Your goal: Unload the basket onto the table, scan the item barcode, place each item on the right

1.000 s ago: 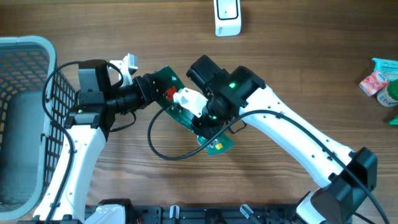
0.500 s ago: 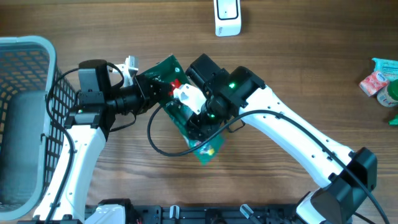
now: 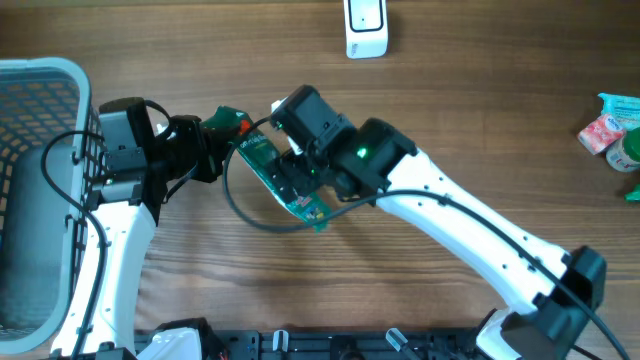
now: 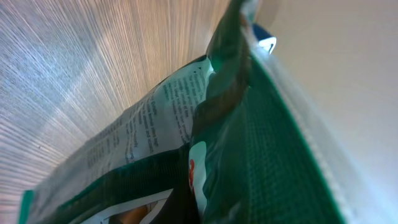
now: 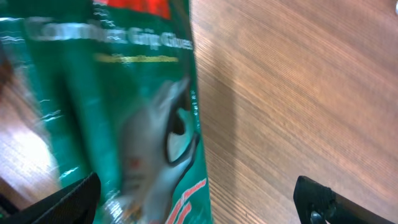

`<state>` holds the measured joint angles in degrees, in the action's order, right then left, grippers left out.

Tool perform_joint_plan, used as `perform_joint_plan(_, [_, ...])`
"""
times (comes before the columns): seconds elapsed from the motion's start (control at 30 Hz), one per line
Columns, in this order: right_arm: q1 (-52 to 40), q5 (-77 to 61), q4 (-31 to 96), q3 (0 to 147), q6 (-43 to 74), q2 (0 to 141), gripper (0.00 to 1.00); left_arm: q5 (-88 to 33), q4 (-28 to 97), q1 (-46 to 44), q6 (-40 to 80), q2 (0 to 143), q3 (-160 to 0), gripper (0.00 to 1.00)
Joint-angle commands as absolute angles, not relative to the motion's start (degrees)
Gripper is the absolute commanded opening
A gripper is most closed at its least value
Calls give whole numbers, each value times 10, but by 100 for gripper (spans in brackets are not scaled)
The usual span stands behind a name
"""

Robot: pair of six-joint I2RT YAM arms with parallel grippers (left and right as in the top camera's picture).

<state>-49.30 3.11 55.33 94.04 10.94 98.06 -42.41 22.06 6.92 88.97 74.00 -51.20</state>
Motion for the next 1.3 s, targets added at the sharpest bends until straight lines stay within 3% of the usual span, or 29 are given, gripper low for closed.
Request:
perform_joint_plan(0.0, [-507, 16, 536, 941, 45, 888, 100, -372, 221, 74, 948, 743, -513, 4])
perform_joint_plan(0.1, [-507, -25, 546, 941, -33, 837, 100, -363, 221, 74, 1001, 743, -513, 4])
perform_joint_plan(0.3, [-473, -14, 568, 929, -55, 841, 100, -397, 203, 74, 1122, 743, -513, 4])
perform_joint_plan(0.43, [-448, -32, 503, 879, -90, 841, 100, -420, 200, 74, 1207, 743, -513, 4])
perform_joint_plan(0.63, [-416, -117, 443, 810, -183, 842, 100, -433, 154, 74, 1232, 743, -513, 4])
perform_joint_plan(0.83, [-416, -99, 371, 780, -195, 896, 99, -456, 151, 74, 1233, 743, -513, 4])
perform_joint_plan(0.87, [-416, -86, 364, 780, -194, 908, 90, -456, 151, 74, 1233, 743, -513, 4])
perform_joint_plan(1.07, [-416, -40, 353, 780, -162, 925, 6, -461, 149, 74, 1217, 743, -513, 10])
perform_joint_plan(1.1, [-416, -43, 351, 780, -143, 923, 4, -460, 149, 74, 1212, 743, -513, 11])
perform_joint_plan(1.13, [-416, -43, 350, 780, -123, 920, 4, -460, 149, 74, 1201, 743, -513, 17])
perform_joint_plan(1.17, [-414, -43, 349, 780, -102, 917, 4, -460, 149, 74, 1186, 743, -513, 40])
perform_joint_plan(1.2, [-408, -45, 352, 780, -70, 909, 4, -460, 149, 74, 1163, 743, -513, 73])
perform_joint_plan(1.23, [-398, -52, 353, 780, -35, 901, 4, -460, 150, 74, 1138, 743, -513, 98])
perform_joint_plan(1.27, [-383, -65, 356, 780, 7, 892, 4, -460, 150, 74, 1117, 743, -513, 100])
